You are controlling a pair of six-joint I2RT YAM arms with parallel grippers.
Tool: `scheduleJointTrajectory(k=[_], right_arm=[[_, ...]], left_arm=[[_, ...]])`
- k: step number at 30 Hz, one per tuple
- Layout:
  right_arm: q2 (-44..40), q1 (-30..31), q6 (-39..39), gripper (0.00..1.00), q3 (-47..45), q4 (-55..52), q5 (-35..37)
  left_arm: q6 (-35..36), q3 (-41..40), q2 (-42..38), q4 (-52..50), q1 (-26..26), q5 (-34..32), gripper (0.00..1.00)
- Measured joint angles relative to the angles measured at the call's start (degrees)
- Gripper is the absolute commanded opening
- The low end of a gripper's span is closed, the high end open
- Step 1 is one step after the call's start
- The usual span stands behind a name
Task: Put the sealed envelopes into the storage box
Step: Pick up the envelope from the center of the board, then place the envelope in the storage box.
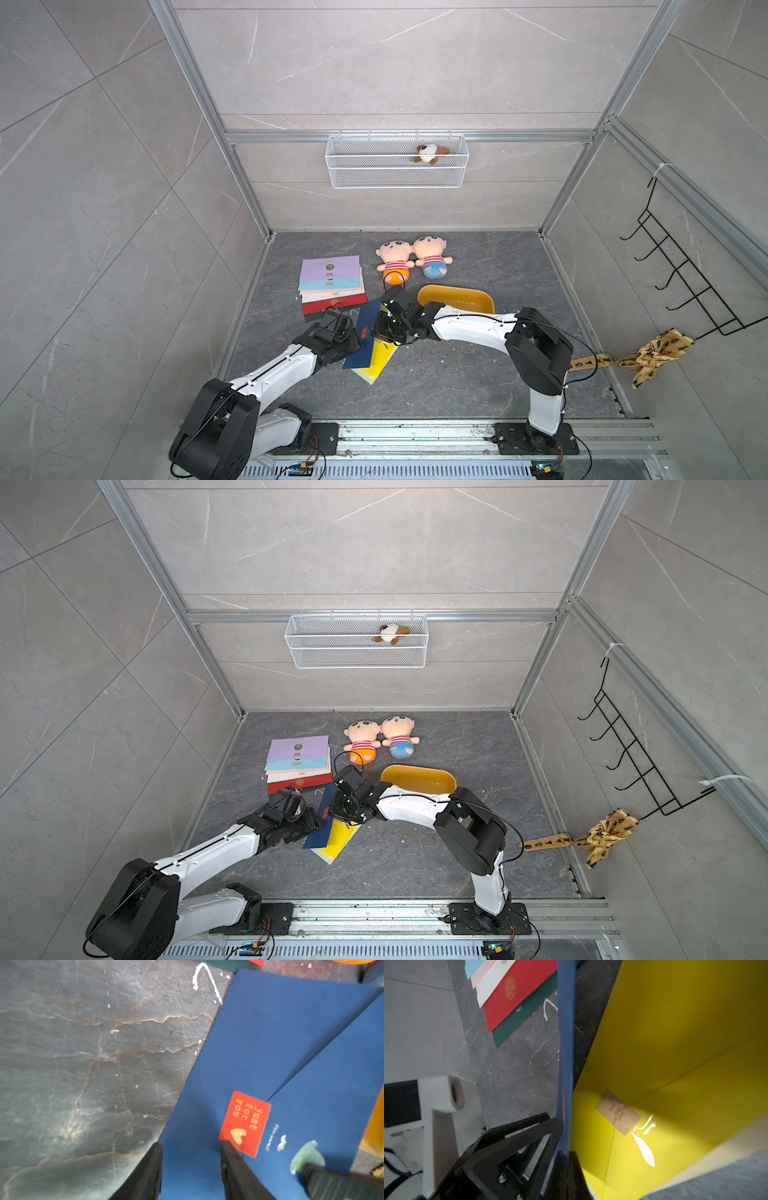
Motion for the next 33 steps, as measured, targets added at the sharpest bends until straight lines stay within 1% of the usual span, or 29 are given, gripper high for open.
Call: scheduleJointTrajectory(k=[3,10,12,14,18,20,25,27,30,33], right_arm=[[-1.0,-1.3,-4.7,0.0,2.3,-3.9,-0.6],[-8.7,-7.1,-17.0,0.0,6.8,-15.0,-2.7],[-10.2,-9.0,-22.1,0.0,10.3,-19.7,-2.9],[-11.3,-10.5,-28.8,0.0,15.1,-25.6,-1.8],[-13.6,-12.0,-42.9,0.0,24.9,-37.3,3.6],[-14.8,-12.6,-51.0,0.0,29.6,-42.7,7.6],[-15.4,-13.7,-69.5,0.0,37.1,-53.2,15.7],[-14.0,-13.9,-76.0,0.0,39.8,-57.7,19.0],[-9.8,-14.3,-83.5,0.0,43.7,-63.6,24.1],[-6.5,-15.0,-89.5,0.0,43.4,-66.1,27.2]], left_arm=[[-0.2,0.3,-3.1,-2.7,-0.2,-1.4,0.63],[-0.5,3.9,-9.4,-8.2,-0.3,-4.9,0.65],[-0.5,4.9,-10.2,-8.9,-0.3,-5.5,0.65],[-0.4,5.4,-10.6,-9.5,-0.3,-5.8,0.65],[-0.4,5.4,-10.6,-10.6,-0.3,-5.8,0.65],[-0.3,5.4,-10.6,-10.8,-0.3,-5.7,0.65],[0.0,5.4,-10.1,-10.9,-0.3,-5.7,0.65],[0.1,5.4,-9.9,-10.9,-0.3,-5.7,0.65],[0.3,5.4,-9.9,-10.9,-0.3,-5.5,0.65],[0.3,5.4,-9.8,-10.9,-0.3,-5.3,0.65]])
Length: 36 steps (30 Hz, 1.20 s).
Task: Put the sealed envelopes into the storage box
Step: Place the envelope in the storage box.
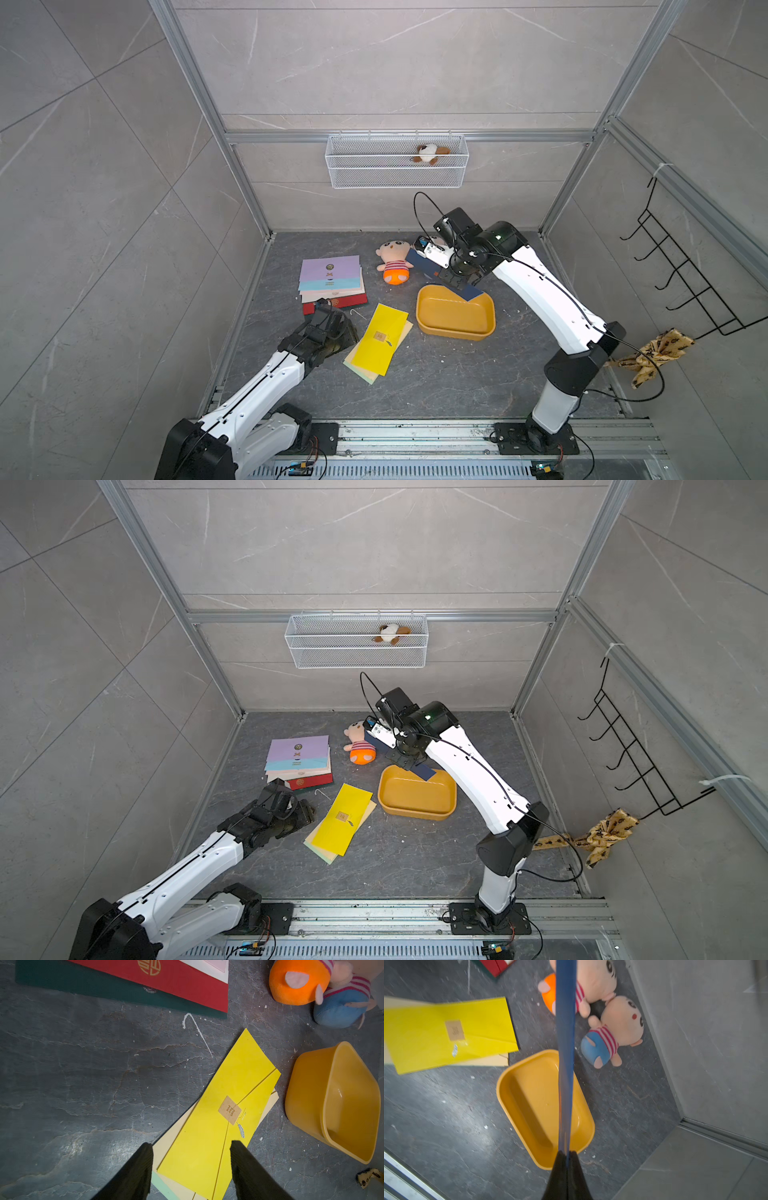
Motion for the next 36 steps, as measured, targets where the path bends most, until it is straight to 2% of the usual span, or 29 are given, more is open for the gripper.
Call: scheduleJointTrajectory(k=[5,10,20,36], right_arm=[[1.9,-1.5,-7.9,0.0,-3.2,-2.2,1.7],[2.8,-3.6,-12.6,0.0,-5.7,-2.1,0.6],[7.6,-6.7,-17.4,0.0,-8.7,1.9,-5.0],[4.1,-10.6,-22.6,0.0,-14.9,6.0,-10.3]], left_arm=[[0.0,0.0,0.0,0.0,0.0,0.1,0.65],[0.3,0.0,0.2,0.2,0.0,0.1,0.65],[0.4,0.0,0.3,0.2,0.0,0.2,0.64],[0.5,0.0,0.9,0.2,0.0,1.1,0.65]])
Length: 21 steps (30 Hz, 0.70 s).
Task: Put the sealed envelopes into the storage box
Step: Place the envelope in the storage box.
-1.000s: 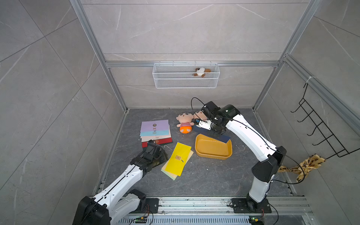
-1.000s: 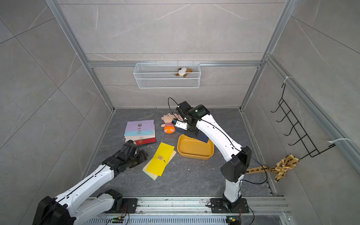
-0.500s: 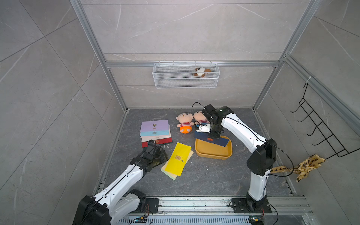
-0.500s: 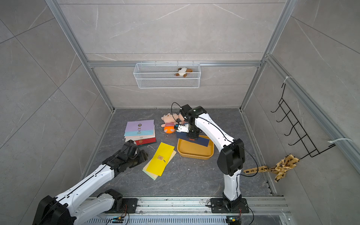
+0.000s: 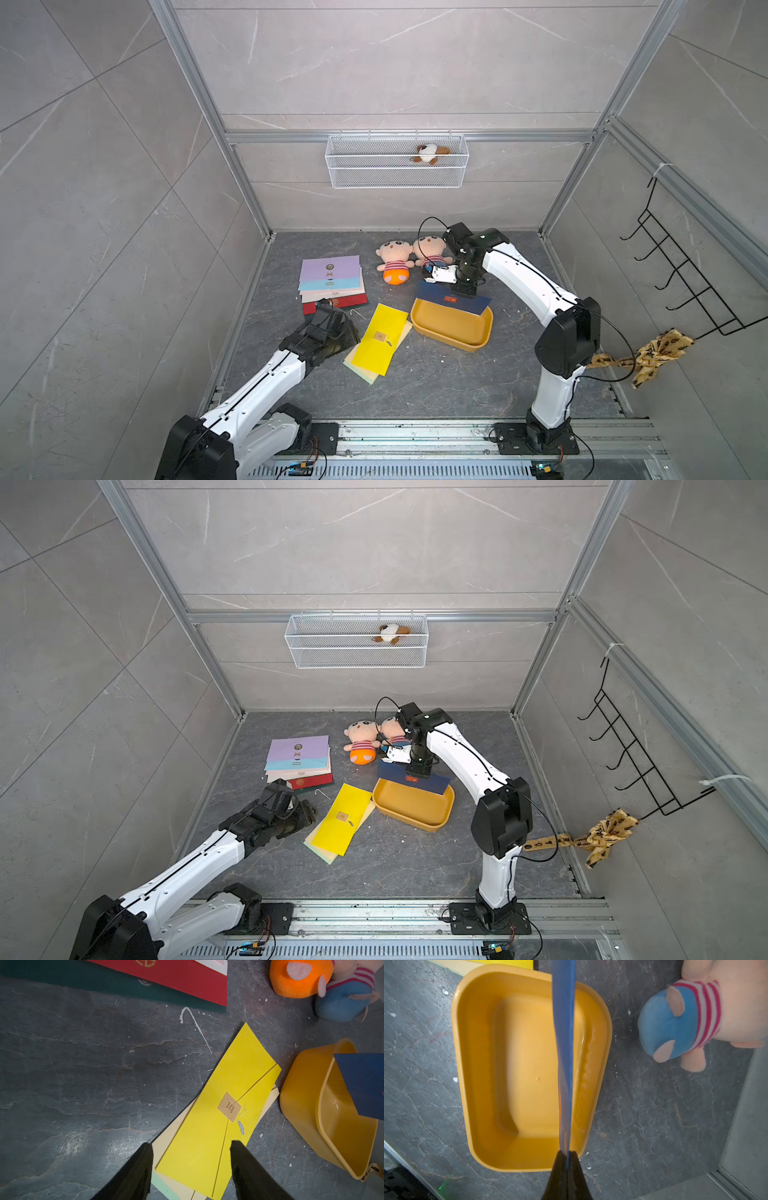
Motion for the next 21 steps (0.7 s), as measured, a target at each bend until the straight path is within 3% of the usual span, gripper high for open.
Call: scheduleJointTrajectory(k=[21], right_arm=[[-1.9,-1.1,-0.2,0.0,-4.5,1.4,-2.7]], left_arm=[[0.4,0.0,0.2,0.0,0.0,0.0,0.65]])
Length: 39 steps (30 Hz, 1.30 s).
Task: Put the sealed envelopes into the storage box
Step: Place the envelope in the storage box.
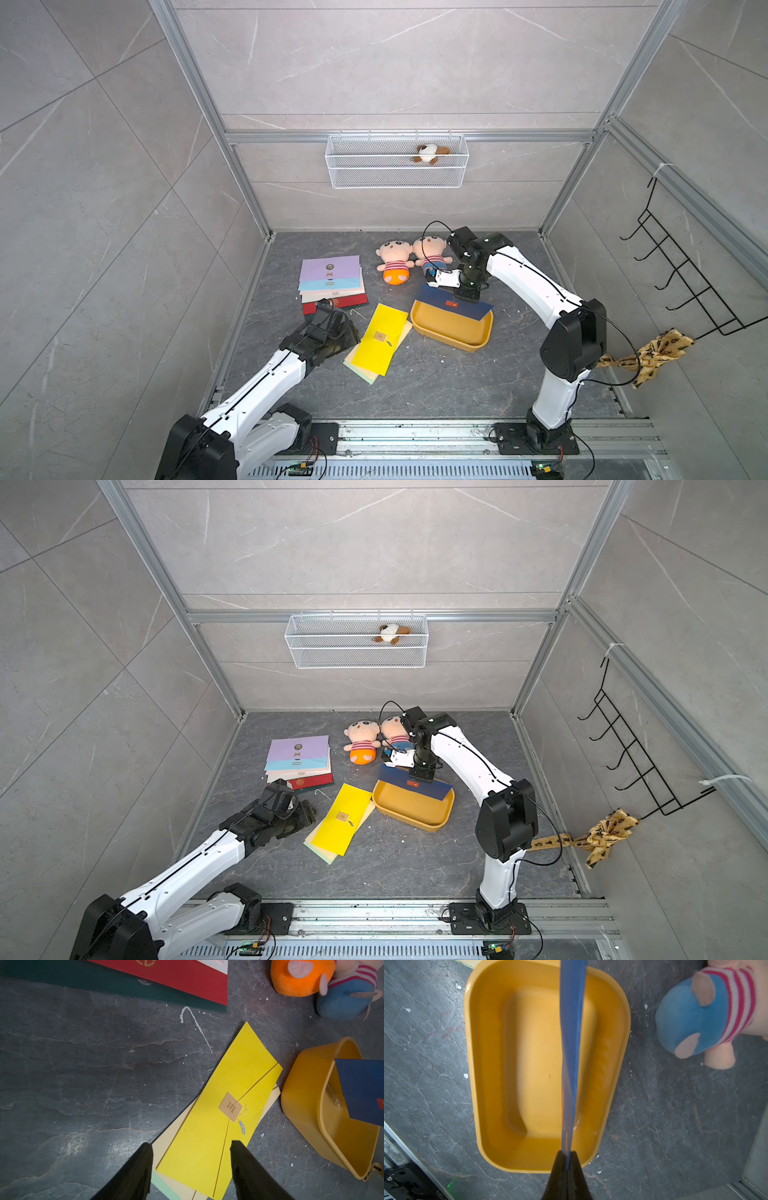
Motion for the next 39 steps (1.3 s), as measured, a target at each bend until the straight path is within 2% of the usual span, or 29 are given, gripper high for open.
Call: scheduleJointTrajectory(k=[10,20,34,36,39], right_arm=[[-3.3,-0.5,0.1,0.0,-1.6,0.0,-0.4],[-2.9,-0.9,1.4,0.0,-2.5,-0.6,0.3],[7.4,-1.2,5.3,0.0,2.8,-1.7,0.7],[7.8,-1.3,5.5,0.03,3.0,-1.7,0.7],[7.9,-1.4,5.9,0.16,3.3,-1.6,0.7]], left_arm=[[0.0,0.0,0.1,0.0,0.0,0.0,0.65],[0.0,0.0,0.1,0.0,0.0,0.0,0.65],[0.0,0.0,0.1,0.0,-0.1,0.1,0.66],[0.0,0.0,0.1,0.0,-0.1,0.1,0.66],[0.0,0.0,0.2,0.0,-0.2,0.1,0.67]])
